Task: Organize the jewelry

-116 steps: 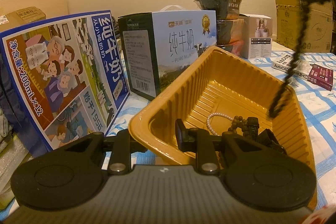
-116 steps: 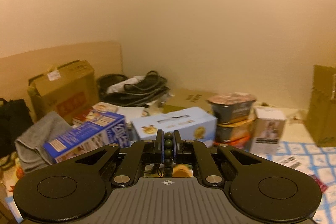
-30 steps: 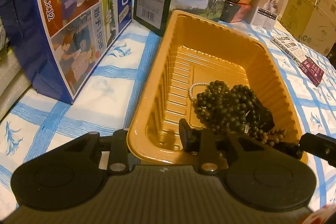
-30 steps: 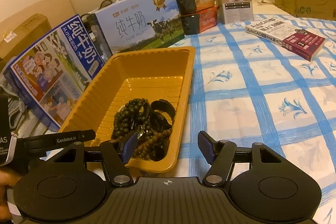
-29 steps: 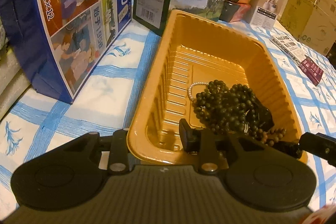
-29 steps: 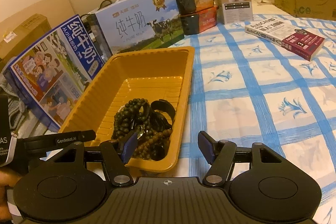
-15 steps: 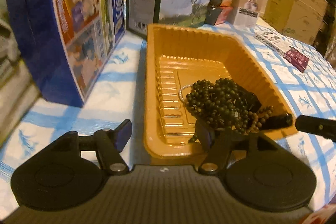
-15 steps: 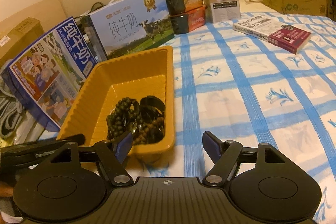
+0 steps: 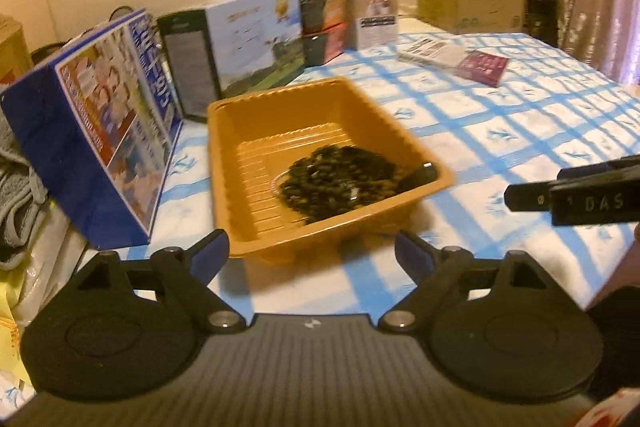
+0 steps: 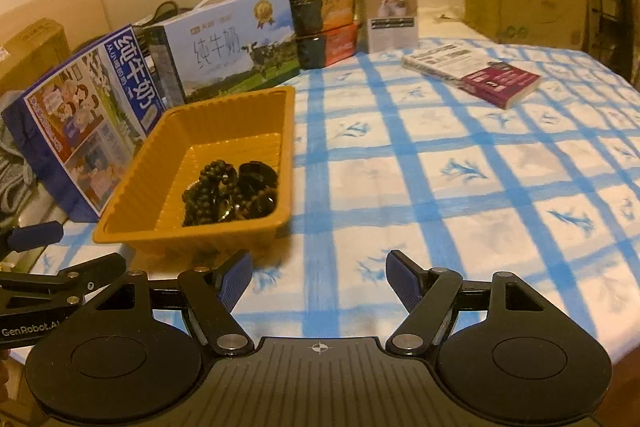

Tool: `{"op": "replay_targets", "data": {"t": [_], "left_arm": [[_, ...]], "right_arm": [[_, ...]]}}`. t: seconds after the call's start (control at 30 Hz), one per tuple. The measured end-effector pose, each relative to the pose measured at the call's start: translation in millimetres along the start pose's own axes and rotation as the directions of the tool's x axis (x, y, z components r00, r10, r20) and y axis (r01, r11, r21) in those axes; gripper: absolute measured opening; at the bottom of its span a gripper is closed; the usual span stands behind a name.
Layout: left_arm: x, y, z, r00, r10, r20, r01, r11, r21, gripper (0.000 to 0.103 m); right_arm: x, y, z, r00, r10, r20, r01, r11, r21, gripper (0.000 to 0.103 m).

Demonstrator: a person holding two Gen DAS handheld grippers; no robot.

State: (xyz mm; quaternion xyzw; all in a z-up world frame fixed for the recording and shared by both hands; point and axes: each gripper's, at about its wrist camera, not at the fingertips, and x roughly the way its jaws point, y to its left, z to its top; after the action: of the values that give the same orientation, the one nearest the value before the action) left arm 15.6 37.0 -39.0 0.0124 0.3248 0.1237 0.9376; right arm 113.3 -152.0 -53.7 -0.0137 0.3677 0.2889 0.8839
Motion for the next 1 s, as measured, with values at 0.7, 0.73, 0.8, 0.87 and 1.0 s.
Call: {"op": "replay_targets", "data": {"t": [0.7, 0.73, 0.8, 0.87, 1.0], "left_arm": [[-70.3, -30.6, 2.9, 0.987, -0.153, -0.051, 0.150, 0.987, -0.049, 0.091], [-71.2, -32.1, 2.8, 0.986, -0.157, -0.049, 0.155, 0.987, -0.048, 0.091], [-72.6, -35.7, 2.1, 0.985, -0.164, -0.048, 0.162, 0.986, -0.045, 0.091], [-73.2, -39.4, 1.3, 0.983, -0.175, -0.048, 0.173, 0.984, -0.036, 0.091], [-71.1, -45.2, -0.3, 0.981, -0.187, -0.058, 0.186, 0.982, -0.024, 0.091]], "right_arm": [[-109.2, -11.4, -40.9, 0.999, -0.032, 0.029, 0.028, 0.993, 0.118, 0.074], [-111.8, -11.5, -42.9, 0.999, -0.030, 0.028, 0.027, 0.993, 0.117, 0.074], [-115.3, -11.8, -45.7, 0.999, -0.032, 0.024, 0.029, 0.993, 0.115, 0.074], [-117.7, -13.7, -47.6, 0.999, -0.039, 0.022, 0.036, 0.992, 0.118, 0.074], [-120.9, -17.8, -49.3, 0.999, -0.042, 0.022, 0.039, 0.990, 0.133, 0.074]]}}
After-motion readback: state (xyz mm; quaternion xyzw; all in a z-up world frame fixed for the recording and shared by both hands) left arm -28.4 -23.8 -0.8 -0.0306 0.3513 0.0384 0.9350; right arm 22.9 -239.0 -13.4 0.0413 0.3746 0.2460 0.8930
